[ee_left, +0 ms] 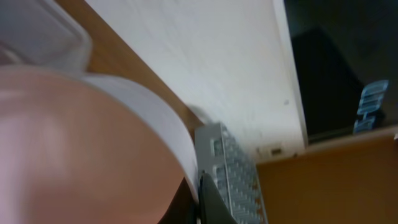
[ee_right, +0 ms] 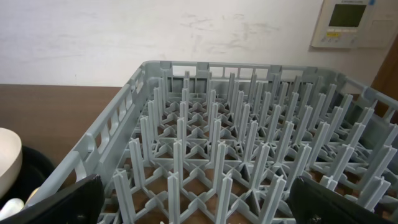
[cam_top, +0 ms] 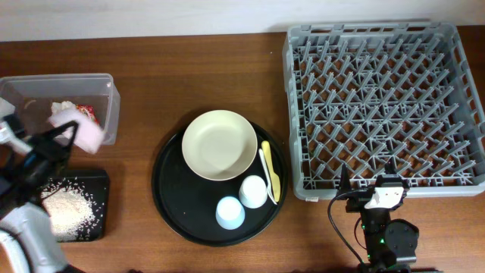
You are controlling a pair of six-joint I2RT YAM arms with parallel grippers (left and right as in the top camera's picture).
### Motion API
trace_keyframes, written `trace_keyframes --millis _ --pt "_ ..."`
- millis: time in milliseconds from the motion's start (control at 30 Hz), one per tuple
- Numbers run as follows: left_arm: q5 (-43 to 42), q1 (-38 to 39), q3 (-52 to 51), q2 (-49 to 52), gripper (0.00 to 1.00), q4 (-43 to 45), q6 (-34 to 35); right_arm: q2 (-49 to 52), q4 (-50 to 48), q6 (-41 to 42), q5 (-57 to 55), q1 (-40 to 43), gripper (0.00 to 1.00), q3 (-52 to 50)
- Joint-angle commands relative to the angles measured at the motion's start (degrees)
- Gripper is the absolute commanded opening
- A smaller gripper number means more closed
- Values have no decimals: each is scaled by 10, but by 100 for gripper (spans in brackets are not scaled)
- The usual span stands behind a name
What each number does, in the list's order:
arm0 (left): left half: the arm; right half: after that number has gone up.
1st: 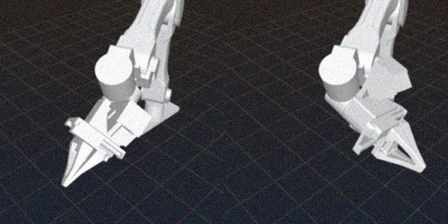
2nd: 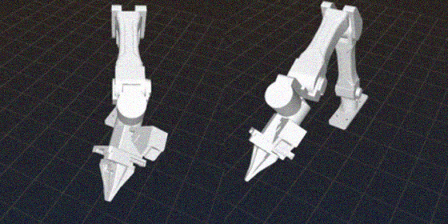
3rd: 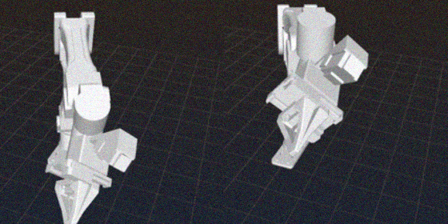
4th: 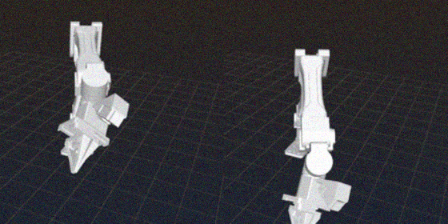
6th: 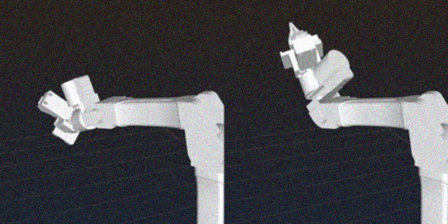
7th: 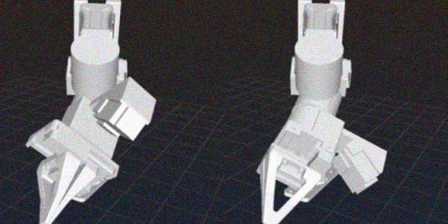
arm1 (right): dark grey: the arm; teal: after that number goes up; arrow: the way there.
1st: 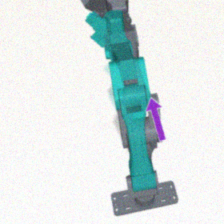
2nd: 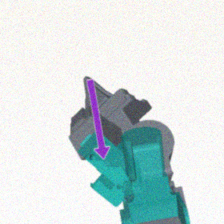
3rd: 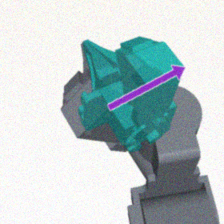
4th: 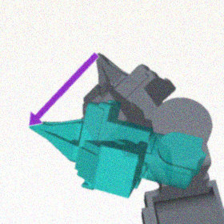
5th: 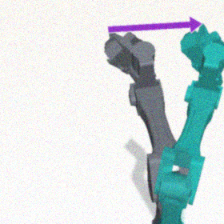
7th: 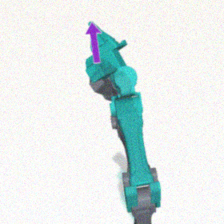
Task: Sort waste into correct bins and load items into the dishwasher rack
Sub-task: 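Carry the empty pink bowl back and set it on the round tray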
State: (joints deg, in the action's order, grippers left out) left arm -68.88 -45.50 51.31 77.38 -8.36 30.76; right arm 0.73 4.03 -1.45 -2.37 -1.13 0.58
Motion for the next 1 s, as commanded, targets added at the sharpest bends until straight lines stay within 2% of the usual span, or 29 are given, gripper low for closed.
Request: trace_keyframes --millis 0,100,133,167,233,400,567,667,967 --pt "105 80 13 -45 0 -52 8 -3 3 3 -9 -4 98 -3" --pt "195 128 13 -67 0 -129 -42 -3 3 3 -9 -4 98 -3" --pt "318 184 13 -91 0 -213 -99 -3 3 3 -10 -4 98 -3" --pt "349 207 14 -97 1 -231 -114 -3 3 3 -9 -4 98 -3" --pt "390 246 14 -103 1 -254 -127 -3 3 3 -9 -4 98 -3" --pt "552 393 14 -102 0 -319 -142 -3 3 3 -10 -4 98 -3" --pt "628 527 14 -102 1 -376 -142 -3 3 3 -10 -4 98 -3" --pt "641 589 13 -101 1 -394 -141 -3 3 3 -9 -4 98 -3" --pt "655 709 3 -12 0 -424 -141 -3 3 3 -9 -4 98 -3"
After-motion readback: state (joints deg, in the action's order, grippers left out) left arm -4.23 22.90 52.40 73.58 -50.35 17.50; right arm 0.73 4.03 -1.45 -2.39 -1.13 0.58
